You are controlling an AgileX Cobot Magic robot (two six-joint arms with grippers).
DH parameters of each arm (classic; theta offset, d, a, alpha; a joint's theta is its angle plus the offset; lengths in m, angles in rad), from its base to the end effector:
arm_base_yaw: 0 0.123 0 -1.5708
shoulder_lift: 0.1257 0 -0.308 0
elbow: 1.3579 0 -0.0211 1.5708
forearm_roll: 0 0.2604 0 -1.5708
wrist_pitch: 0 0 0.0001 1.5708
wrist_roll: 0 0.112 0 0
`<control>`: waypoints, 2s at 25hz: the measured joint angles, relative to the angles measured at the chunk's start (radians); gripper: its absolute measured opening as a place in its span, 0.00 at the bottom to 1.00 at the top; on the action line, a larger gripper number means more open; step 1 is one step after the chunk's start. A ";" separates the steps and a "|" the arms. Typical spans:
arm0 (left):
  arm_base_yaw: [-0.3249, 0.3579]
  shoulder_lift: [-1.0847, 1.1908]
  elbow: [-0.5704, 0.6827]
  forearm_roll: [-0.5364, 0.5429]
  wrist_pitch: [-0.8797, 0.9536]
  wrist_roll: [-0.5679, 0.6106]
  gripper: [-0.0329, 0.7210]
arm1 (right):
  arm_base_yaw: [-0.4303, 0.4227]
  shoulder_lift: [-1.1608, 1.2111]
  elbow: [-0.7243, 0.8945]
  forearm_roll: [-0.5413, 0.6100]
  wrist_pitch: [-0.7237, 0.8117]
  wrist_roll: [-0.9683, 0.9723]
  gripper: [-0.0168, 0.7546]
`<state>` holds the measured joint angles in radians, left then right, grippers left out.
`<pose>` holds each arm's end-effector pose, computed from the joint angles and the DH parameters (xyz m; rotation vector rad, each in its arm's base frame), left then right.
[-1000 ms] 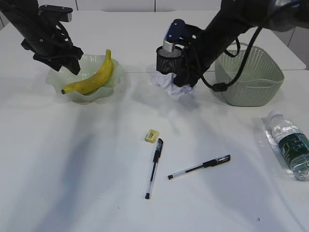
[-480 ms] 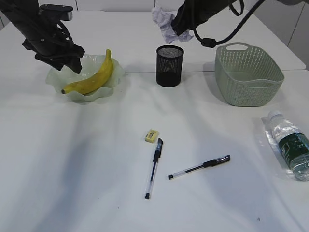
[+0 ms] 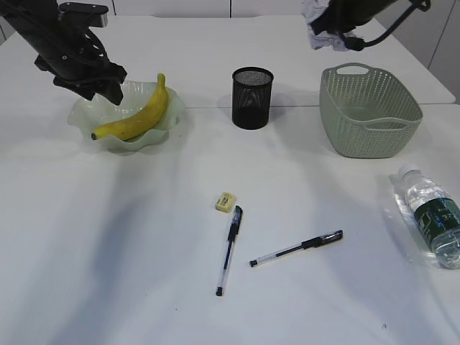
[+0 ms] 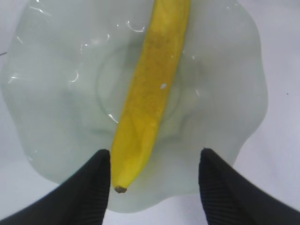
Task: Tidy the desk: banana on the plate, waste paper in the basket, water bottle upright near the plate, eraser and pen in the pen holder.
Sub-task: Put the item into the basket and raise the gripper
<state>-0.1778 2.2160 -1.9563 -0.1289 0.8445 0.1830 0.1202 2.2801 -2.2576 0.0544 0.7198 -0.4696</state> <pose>0.5234 -0.1050 0.2254 0.3894 2.5546 -0.1542 0.5709 0.0730 0.2994 -0.6227 2.1390 -0.1293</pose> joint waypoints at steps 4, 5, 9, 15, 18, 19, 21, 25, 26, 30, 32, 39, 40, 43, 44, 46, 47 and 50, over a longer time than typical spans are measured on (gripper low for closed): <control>0.000 0.000 0.000 0.000 -0.004 0.000 0.60 | -0.046 0.000 0.000 -0.100 0.021 0.044 0.04; 0.000 0.000 0.000 0.000 -0.004 0.000 0.60 | -0.057 0.000 0.000 -0.124 0.038 0.060 0.04; 0.000 0.000 0.000 0.000 -0.011 0.000 0.60 | -0.080 0.000 0.000 -0.173 0.111 0.130 0.04; 0.000 0.000 0.000 -0.008 -0.013 0.000 0.60 | -0.084 0.022 0.000 -0.181 0.185 0.151 0.04; 0.000 0.000 0.000 -0.012 -0.005 0.000 0.60 | -0.084 0.057 0.000 -0.181 0.214 0.155 0.04; 0.000 0.000 0.000 -0.012 -0.003 0.000 0.60 | -0.084 0.067 0.000 -0.181 0.224 0.155 0.04; 0.000 0.000 0.000 -0.012 -0.001 0.000 0.60 | -0.084 0.081 0.000 -0.181 0.246 0.162 0.04; 0.000 0.000 0.000 -0.012 0.003 0.000 0.60 | -0.084 0.101 0.000 -0.178 0.259 0.170 0.09; 0.000 0.000 0.000 -0.012 0.003 0.000 0.60 | -0.084 0.101 0.000 -0.174 0.259 0.171 0.13; 0.000 0.000 0.000 -0.014 0.003 0.000 0.60 | -0.084 0.101 0.000 -0.165 0.259 0.202 0.38; 0.000 0.000 0.000 -0.014 0.003 0.000 0.60 | -0.084 0.101 0.000 -0.165 0.261 0.248 0.51; 0.000 0.000 0.000 -0.018 0.005 0.000 0.60 | -0.084 0.103 -0.014 -0.192 0.334 0.372 0.66; 0.000 0.000 0.000 -0.018 0.005 0.000 0.60 | -0.084 0.103 -0.025 -0.198 0.359 0.386 0.66; 0.000 0.000 0.000 -0.019 0.005 0.000 0.60 | -0.084 0.103 -0.071 -0.212 0.433 0.428 0.67; 0.000 0.000 0.000 -0.020 0.005 0.000 0.60 | -0.084 0.103 -0.091 -0.212 0.458 0.442 0.67; 0.000 0.000 0.000 -0.020 0.008 0.000 0.60 | -0.084 0.092 -0.135 -0.216 0.494 0.470 0.67; 0.000 0.000 0.000 -0.020 0.010 0.000 0.60 | -0.084 0.084 -0.153 -0.216 0.505 0.479 0.67; 0.000 0.000 0.000 -0.021 0.024 0.000 0.60 | -0.084 0.042 -0.177 -0.220 0.519 0.493 0.67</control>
<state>-0.1778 2.2160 -1.9563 -0.1498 0.8687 0.1830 0.0358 2.3217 -2.4347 -0.1659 1.2385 0.0237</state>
